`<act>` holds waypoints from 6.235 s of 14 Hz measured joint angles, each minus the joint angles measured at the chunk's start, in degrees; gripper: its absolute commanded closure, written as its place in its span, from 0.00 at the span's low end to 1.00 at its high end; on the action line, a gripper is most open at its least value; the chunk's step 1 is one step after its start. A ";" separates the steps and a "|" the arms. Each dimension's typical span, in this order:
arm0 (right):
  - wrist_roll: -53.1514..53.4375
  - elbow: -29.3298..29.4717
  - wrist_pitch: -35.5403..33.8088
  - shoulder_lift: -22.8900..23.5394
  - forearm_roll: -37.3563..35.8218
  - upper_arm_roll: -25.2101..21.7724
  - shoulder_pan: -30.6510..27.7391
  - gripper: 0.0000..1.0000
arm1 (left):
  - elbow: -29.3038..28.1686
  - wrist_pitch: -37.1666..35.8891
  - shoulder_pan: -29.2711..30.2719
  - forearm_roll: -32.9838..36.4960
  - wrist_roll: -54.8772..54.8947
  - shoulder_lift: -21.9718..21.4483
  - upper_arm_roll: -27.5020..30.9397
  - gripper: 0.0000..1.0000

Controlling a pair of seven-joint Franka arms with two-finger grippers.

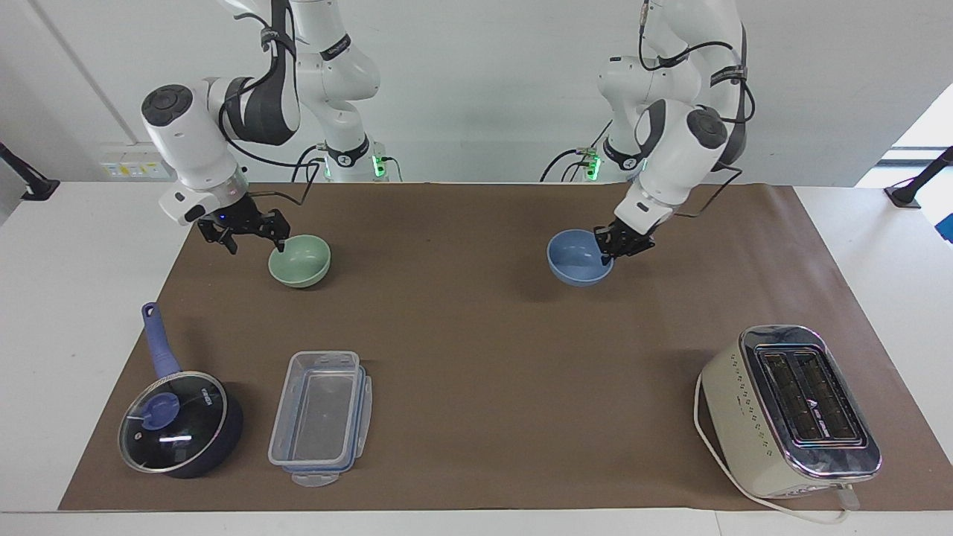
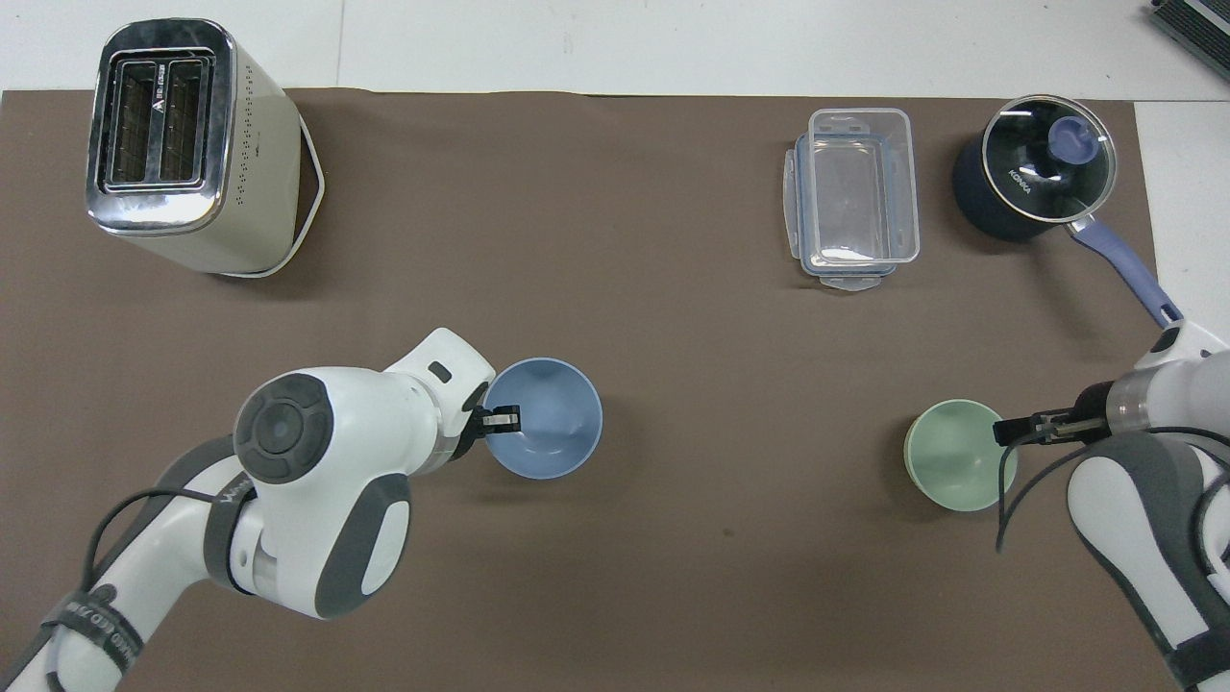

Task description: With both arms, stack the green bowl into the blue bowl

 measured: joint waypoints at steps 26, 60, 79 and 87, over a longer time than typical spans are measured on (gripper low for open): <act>-4.01 -0.64 2.65 -0.42 4.91 0.29 -1.75 1.00 | 1.86 -10.34 6.30 8.39 2.07 -6.41 1.97 0.00; 47.11 19.11 2.33 14.25 12.35 3.28 39.89 1.00 | 41.92 -52.84 31.43 13.27 29.70 -1.75 1.85 0.00; 48.09 18.83 7.68 18.75 12.55 3.15 42.22 1.00 | 42.88 -53.23 31.40 13.27 29.69 -1.32 1.03 0.00; 48.09 17.17 7.68 18.66 12.54 3.17 42.25 0.75 | 42.88 -53.34 31.40 13.27 29.69 -1.32 1.02 0.00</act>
